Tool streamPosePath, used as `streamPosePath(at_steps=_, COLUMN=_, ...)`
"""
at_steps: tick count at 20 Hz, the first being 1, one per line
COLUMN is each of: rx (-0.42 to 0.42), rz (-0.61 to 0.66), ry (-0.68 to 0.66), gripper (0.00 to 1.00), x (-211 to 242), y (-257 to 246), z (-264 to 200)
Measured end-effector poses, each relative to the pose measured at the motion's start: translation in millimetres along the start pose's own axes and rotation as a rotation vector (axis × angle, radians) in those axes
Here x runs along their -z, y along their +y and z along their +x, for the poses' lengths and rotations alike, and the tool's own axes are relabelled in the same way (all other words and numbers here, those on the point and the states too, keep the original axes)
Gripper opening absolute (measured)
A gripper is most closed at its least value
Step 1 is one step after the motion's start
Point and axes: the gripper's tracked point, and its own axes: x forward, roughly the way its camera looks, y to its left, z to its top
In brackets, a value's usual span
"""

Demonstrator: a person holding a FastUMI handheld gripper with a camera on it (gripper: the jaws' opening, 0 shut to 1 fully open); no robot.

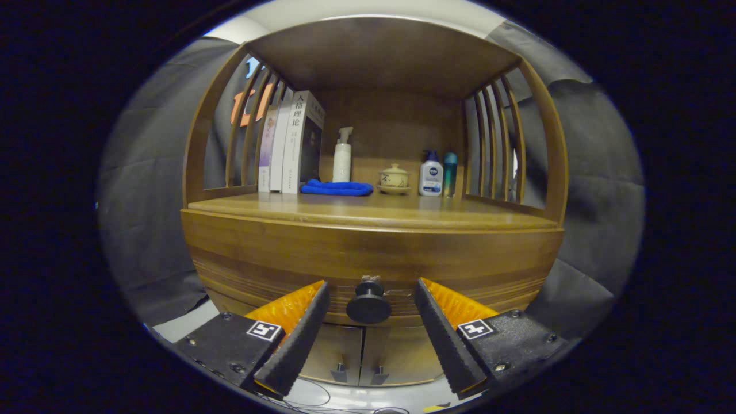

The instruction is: Pull open the drawer, take out the items inside it, and place them on the countertop above the cabinet.

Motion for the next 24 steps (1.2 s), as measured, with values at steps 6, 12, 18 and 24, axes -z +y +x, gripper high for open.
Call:
streamPosePath(at_steps=6, rx=0.0, rz=0.02, ry=0.017, gripper=0.74, x=7, y=2, z=13)
streamPosePath(at_steps=12, rx=0.013, rz=0.068, ry=0.032, gripper=0.45, x=9, y=4, z=14)
streamPosePath(at_steps=18, rx=0.013, rz=0.054, ry=0.059, gripper=0.38, x=11, y=3, z=15)
streamPosePath(at_steps=24, rx=0.018, rz=0.045, ry=0.094, gripper=0.36, x=15, y=3, z=-5)
